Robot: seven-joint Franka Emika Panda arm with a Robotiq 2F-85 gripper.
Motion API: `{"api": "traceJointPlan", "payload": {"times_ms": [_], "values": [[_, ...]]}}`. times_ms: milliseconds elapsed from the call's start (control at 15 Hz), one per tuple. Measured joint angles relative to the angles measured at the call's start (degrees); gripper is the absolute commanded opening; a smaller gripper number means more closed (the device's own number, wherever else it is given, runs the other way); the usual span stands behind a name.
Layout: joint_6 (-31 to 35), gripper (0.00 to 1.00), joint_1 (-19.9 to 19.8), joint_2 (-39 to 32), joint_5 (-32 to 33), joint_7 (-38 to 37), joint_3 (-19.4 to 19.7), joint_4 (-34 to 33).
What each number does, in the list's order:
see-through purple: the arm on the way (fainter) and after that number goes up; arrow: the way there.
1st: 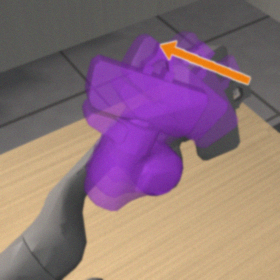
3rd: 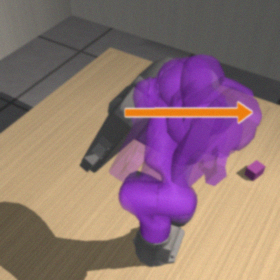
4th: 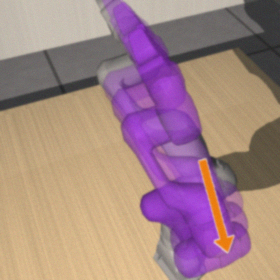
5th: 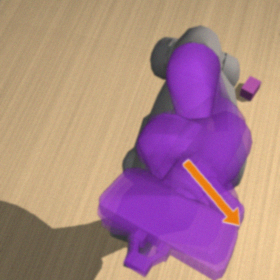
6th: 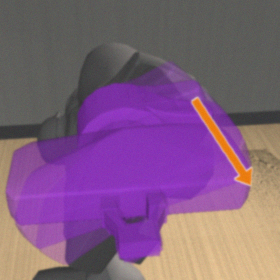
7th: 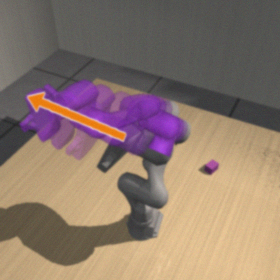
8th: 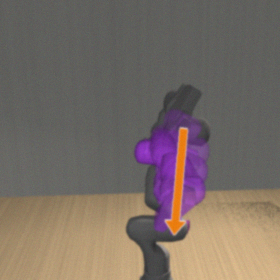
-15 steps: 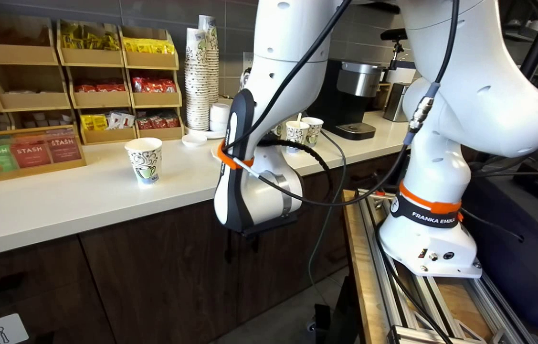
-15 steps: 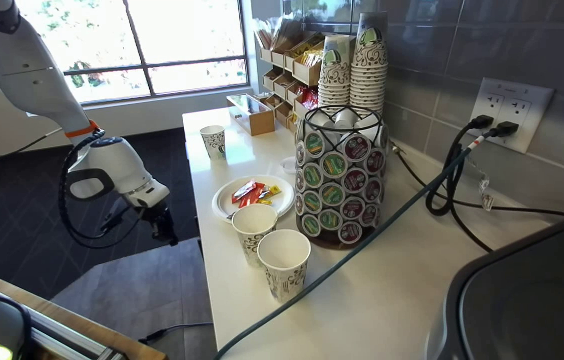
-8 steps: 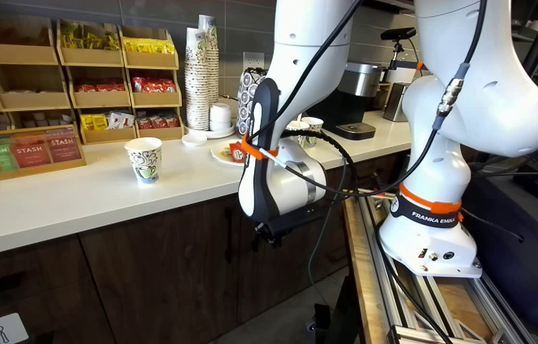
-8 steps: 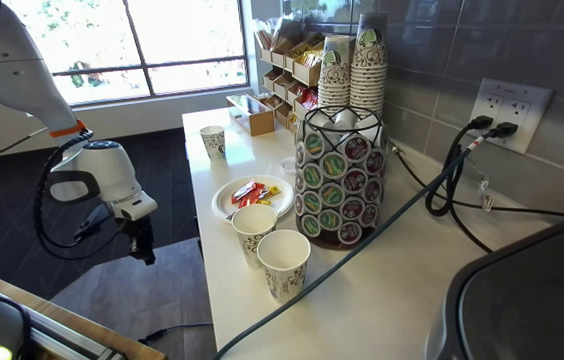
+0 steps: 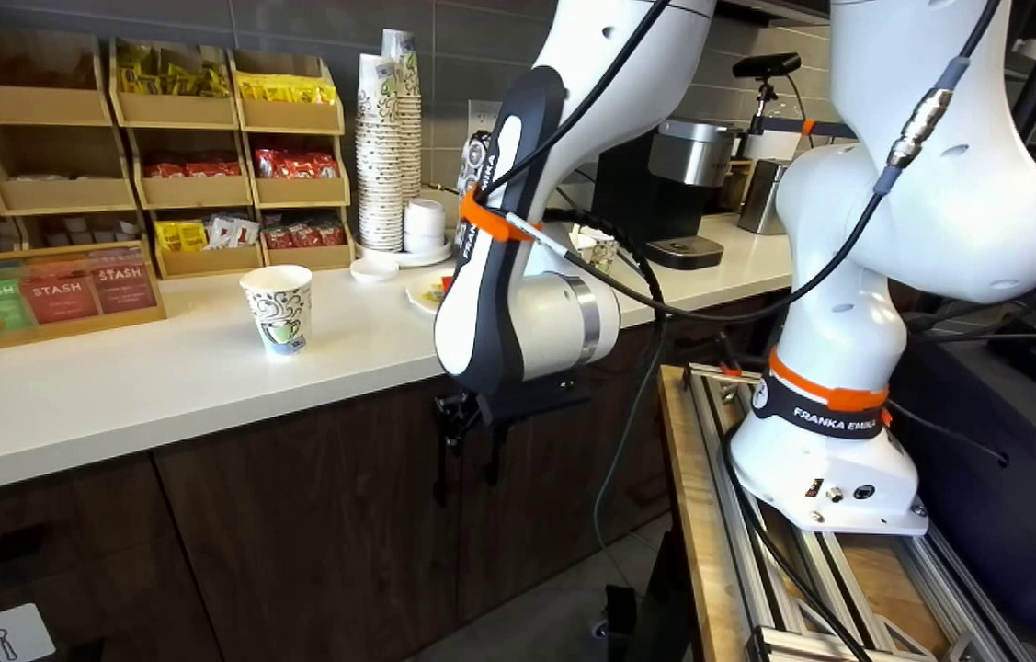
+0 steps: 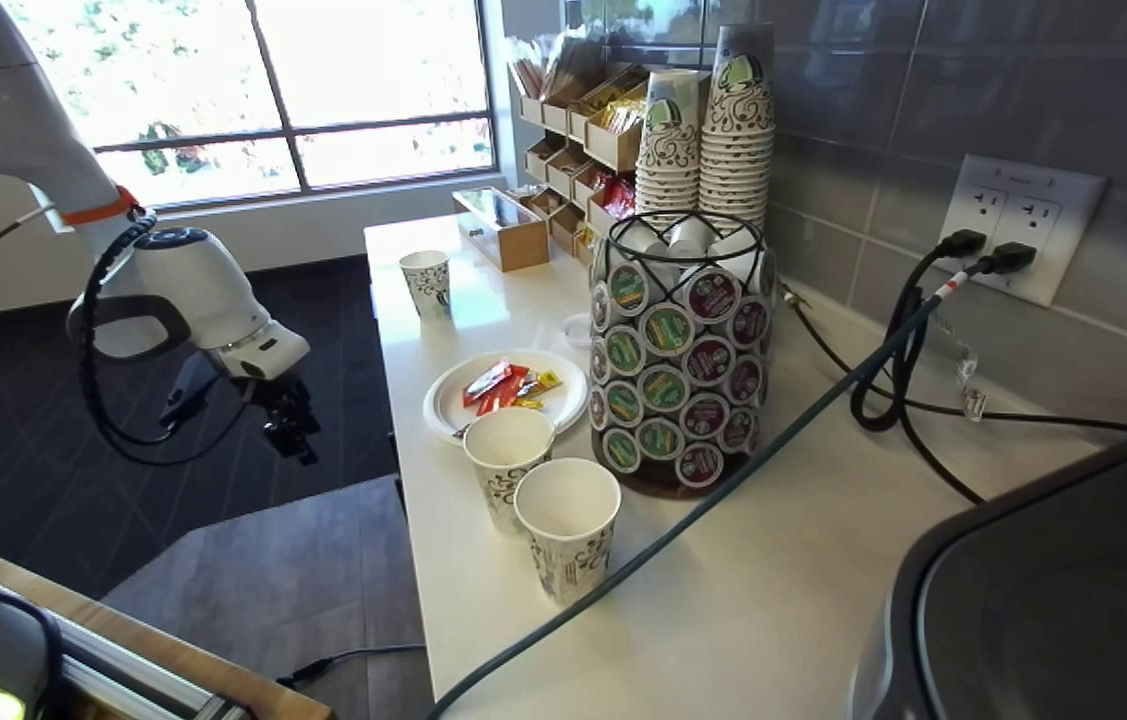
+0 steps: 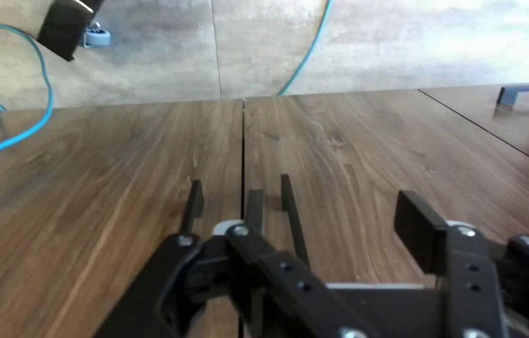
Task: Open the cupboard
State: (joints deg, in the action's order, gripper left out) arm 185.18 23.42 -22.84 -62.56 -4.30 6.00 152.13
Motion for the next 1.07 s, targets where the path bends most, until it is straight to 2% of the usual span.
{"api": "traceJointPlan", "payload": {"times_ms": [200, 400, 1067], "values": [[6.0, 1.00, -1.7, 0.4, 4.5, -3.4, -1.8, -1.1], [10.5, 1.00, -2.6, -1.0, 4.7, -4.1, -2.7, -2.6], [18.3, 1.00, -3.7, -13.6, 4.7, -6.9, -2.1, -11.0]]}}
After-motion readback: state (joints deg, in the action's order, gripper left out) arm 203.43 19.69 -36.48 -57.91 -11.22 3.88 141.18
